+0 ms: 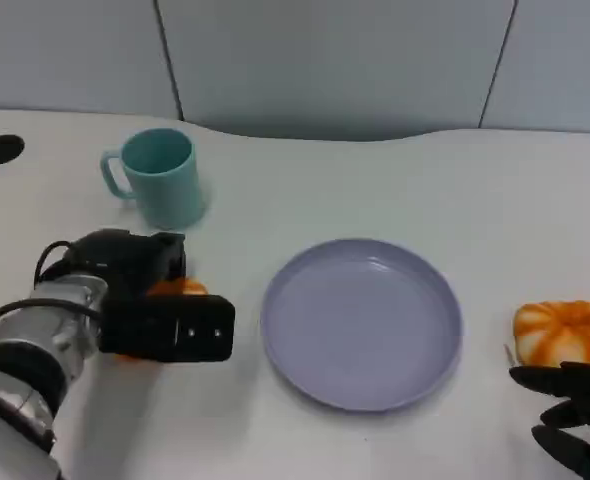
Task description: Grasp the bread from the table and place it into the plate.
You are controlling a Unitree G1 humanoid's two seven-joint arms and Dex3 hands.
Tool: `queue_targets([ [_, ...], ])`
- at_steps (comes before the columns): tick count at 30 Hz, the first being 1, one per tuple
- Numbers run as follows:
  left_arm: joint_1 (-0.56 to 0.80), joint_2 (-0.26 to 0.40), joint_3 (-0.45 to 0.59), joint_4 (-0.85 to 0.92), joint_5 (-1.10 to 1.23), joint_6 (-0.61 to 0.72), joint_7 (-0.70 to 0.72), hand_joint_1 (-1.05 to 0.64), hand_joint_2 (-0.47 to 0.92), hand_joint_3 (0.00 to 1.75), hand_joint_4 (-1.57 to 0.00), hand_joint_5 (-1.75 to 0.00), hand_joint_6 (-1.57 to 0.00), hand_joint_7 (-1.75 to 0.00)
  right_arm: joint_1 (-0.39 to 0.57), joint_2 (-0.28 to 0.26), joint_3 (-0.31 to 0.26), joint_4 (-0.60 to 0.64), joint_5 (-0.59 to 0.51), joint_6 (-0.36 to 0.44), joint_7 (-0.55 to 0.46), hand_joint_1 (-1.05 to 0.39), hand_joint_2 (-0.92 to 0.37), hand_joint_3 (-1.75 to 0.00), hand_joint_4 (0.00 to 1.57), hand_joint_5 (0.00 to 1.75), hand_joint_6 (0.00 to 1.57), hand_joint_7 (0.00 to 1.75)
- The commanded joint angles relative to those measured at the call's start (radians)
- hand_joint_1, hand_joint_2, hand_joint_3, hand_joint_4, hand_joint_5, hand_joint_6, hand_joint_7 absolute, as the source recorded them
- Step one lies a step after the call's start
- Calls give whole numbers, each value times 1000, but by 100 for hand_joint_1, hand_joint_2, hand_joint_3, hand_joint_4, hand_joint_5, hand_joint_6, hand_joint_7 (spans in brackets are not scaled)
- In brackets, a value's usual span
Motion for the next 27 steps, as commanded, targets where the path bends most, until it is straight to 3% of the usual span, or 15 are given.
queue_targets([
  [1, 60, -5, -20, 38, 25, 8, 118, -17, 90, 1, -56, -155, -46, -147, 9, -9, -19, -17, 7, 3, -4, -29, -92, -40, 57, 75, 76, 0],
  [3, 69, -6, -15, 41, 18, -8, 177, -17, 90, 1, -58, -153, -48, -144, 8, -10, -19, -16, 3, -2, -6, -29, -92, -40, 57, 74, 76, 0],
  [4, 75, -7, -9, 42, 13, -19, 218, -14, 91, 8, -65, -166, -47, -162, 8, -10, -18, -14, 0, -6, -8, -29, -92, -40, 58, 74, 76, 0],
  [5, 84, -7, 5, 43, -2, -46, 255, -13, 92, 11, -68, -170, -47, -168, 7, -8, -18, -11, 3, -11, -9, -29, -92, -40, 58, 74, 76, 0],
  [8, 91, -8, 29, 49, -24, -88, 292, -10, 92, 22, -72, -174, -48, -174, 6, -5, -18, -7, 8, -16, -9, -27, -92, -39, 58, 74, 76, 0],
  [13, 68, -17, 142, 36, -150, -110, 128, -8, 89, 28, -72, -175, -50, -175, 6, 3, -9, -12, -3, -4, -14, -28, -92, -38, 58, 73, 77, 0],
  [16, 60, -12, 177, 9, -187, -129, 89, -7, 86, 24, -73, -175, -54, -175, 0, 5, -5, 2, -4, -23, -21, -26, -92, -37, 60, 74, 77, 1],
  [27, 0, -2, 304, -169, -333, -267, -91, -3, 77, 20, -82, -175, -64, -175, -14, 21, 13, -11, -18, 36, -22, -27, -92, -35, 61, 76, 78, 1],
])
